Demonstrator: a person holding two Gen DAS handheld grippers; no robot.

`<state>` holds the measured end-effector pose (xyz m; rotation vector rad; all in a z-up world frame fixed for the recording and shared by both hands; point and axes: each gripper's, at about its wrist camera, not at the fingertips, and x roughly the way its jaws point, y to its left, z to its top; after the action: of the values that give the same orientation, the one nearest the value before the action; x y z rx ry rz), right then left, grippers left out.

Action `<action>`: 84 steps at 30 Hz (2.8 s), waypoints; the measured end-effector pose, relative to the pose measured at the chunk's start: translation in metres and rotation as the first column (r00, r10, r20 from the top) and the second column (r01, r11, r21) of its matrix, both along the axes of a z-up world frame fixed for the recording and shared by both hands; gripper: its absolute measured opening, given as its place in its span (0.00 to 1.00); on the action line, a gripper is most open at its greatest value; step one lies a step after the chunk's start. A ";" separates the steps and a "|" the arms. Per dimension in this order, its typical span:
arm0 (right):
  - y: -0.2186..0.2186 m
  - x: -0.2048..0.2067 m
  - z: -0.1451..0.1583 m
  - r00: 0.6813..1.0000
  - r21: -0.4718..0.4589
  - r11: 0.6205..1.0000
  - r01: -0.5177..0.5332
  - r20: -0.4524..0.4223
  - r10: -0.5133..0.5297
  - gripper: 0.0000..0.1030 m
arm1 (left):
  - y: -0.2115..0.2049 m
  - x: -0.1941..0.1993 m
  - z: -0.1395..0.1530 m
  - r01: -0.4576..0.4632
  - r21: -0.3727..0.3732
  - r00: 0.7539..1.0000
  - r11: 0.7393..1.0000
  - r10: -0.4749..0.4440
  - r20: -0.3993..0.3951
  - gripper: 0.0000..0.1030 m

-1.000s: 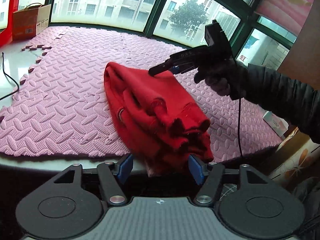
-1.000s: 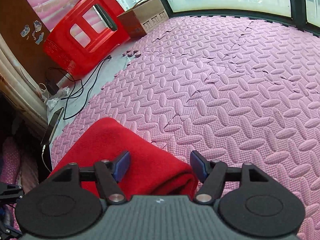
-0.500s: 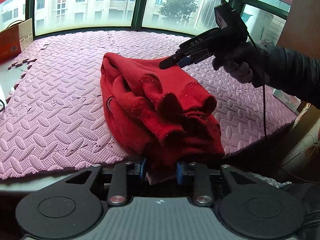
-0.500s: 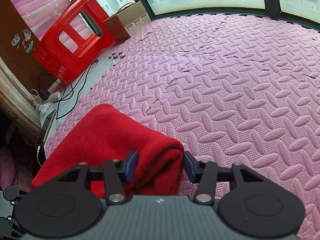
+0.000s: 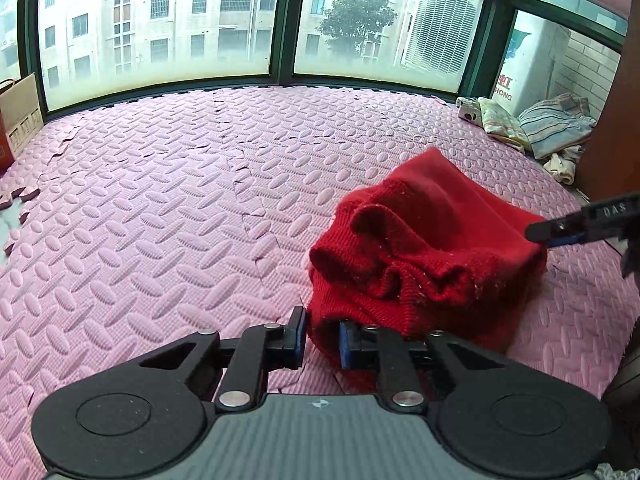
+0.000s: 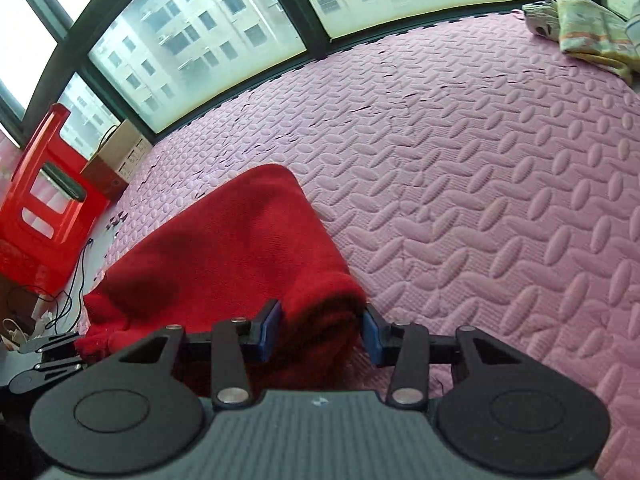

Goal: Fold clothes

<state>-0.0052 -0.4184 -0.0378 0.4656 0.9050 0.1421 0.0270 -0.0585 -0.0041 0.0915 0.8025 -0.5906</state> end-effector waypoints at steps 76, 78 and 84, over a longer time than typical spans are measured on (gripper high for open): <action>0.161 -0.006 0.008 0.864 -0.316 0.873 -0.371 0.226 0.450 0.40 | -0.023 0.018 0.008 -0.208 -0.307 0.974 0.929 0.168 -0.152 0.07; 0.164 -0.008 0.013 0.855 -0.328 0.864 -0.382 0.231 0.465 0.40 | -0.022 0.017 0.010 -0.209 -0.308 0.974 0.928 0.170 -0.148 0.07; 0.177 -0.008 0.003 0.845 -0.352 0.846 -0.400 0.216 0.489 0.42 | -0.017 0.023 0.013 -0.232 -0.313 0.970 0.921 0.197 -0.139 0.07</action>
<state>-0.0131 -0.2412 -0.0345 -0.0608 0.7053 0.4908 0.0498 -0.0751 0.0092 -0.3334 0.7937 -0.5153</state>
